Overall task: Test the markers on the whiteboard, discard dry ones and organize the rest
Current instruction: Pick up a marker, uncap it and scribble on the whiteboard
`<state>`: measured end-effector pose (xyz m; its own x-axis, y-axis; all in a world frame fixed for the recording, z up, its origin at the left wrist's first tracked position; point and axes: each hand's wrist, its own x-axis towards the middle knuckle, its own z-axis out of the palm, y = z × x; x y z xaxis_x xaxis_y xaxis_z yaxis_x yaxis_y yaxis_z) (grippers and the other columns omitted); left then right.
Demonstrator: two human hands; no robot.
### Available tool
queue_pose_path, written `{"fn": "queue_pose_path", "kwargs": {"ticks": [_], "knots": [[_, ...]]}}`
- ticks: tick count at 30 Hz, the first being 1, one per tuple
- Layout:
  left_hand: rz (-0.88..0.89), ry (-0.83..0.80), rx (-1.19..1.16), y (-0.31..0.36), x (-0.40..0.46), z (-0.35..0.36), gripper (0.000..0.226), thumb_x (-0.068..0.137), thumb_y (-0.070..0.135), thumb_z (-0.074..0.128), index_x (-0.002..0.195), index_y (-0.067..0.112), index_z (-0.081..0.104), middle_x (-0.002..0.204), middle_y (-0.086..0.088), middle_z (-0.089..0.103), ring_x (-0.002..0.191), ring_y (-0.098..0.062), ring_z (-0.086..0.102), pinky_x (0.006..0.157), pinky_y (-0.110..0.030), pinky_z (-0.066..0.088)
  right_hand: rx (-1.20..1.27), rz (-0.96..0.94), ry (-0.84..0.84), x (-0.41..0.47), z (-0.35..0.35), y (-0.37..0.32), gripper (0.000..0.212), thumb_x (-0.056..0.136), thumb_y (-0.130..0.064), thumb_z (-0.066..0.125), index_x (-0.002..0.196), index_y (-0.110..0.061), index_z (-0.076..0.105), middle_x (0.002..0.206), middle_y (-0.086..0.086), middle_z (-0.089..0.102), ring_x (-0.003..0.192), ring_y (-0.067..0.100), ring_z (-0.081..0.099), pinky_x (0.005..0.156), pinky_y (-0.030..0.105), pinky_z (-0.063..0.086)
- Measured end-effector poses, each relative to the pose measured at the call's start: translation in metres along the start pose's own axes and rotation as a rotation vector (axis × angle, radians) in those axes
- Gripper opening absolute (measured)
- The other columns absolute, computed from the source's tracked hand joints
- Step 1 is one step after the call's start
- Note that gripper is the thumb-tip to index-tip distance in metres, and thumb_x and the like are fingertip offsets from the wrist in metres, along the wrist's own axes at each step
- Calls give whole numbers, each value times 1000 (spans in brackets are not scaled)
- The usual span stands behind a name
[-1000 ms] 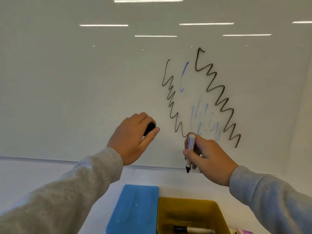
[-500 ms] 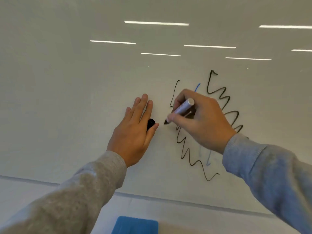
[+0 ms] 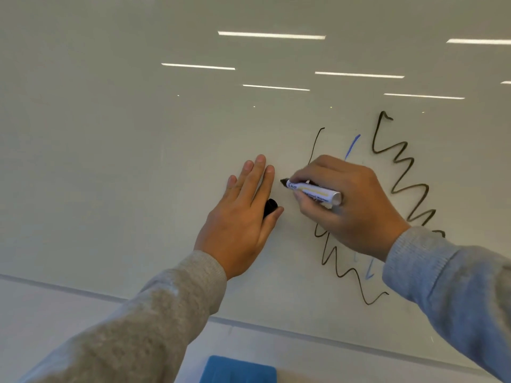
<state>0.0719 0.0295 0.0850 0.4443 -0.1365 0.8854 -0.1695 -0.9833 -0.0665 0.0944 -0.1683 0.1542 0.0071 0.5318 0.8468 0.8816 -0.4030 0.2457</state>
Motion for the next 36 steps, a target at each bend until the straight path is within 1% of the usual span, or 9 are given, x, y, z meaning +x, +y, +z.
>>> {"fn": "queue_pose_path", "kwargs": {"ticks": [4,8,12,16,20,24,28,32,36], "knots": [[-7,-3,2,1,-1,0,66,105,49,21,160,15,8,168,0,-4,154,-16,-2,122,-32,5,-1,44,99,-4,-4,3,11,93,-13,65,100,-12,74,91,-2,65,76,7,58,68,16,45],[-9,-28,-12,1,-2,0,66,105,48,24,160,17,4,167,2,-9,153,-14,-7,122,-30,1,-37,-39,-84,-16,1,-1,13,95,-17,63,104,-14,72,94,-2,64,80,12,60,70,25,49],[-16,-42,-2,2,-5,-1,66,105,49,23,160,18,1,167,4,-13,153,-12,-10,122,-31,1,-1,55,56,-18,-9,4,14,95,-15,63,105,-13,73,96,-2,64,81,10,60,71,24,49],[-26,-47,-11,3,-8,0,67,105,50,22,160,20,-1,166,5,-14,152,-11,-13,121,-31,2,-23,-19,-145,-35,-3,-2,18,97,-25,58,108,-18,71,100,-5,63,85,14,62,71,35,53],[-33,-54,-15,4,-13,2,66,105,50,23,160,21,0,166,5,-14,152,-10,-13,121,-31,5,-27,96,-2,-32,-11,4,21,96,-28,56,108,-20,72,99,-6,64,85,17,63,68,41,54],[-19,-65,-9,2,-20,3,66,105,49,24,160,21,0,167,5,-13,152,-11,-11,122,-31,8,-58,2,-158,-43,-5,-5,21,97,-31,54,108,-24,70,99,-10,63,86,14,61,65,40,54],[-16,-59,-11,2,-23,4,66,105,49,24,160,20,2,167,5,-11,153,-11,-10,121,-30,6,-27,130,34,-46,-13,4,22,97,-28,56,110,-19,73,101,-7,65,88,17,64,69,41,54],[-22,-65,-8,3,-26,6,66,105,49,24,160,19,1,167,3,-12,153,-12,-10,122,-32,6,-71,-2,-256,-67,-1,-8,24,97,-37,50,109,-27,69,101,-10,62,89,14,62,65,40,54],[-29,-70,-16,3,-29,7,66,105,50,23,160,20,-1,166,4,-14,152,-11,-12,122,-32,4,-50,115,-92,-65,-7,-2,23,96,-32,55,109,-23,72,101,-10,65,89,14,63,67,38,55]]}}
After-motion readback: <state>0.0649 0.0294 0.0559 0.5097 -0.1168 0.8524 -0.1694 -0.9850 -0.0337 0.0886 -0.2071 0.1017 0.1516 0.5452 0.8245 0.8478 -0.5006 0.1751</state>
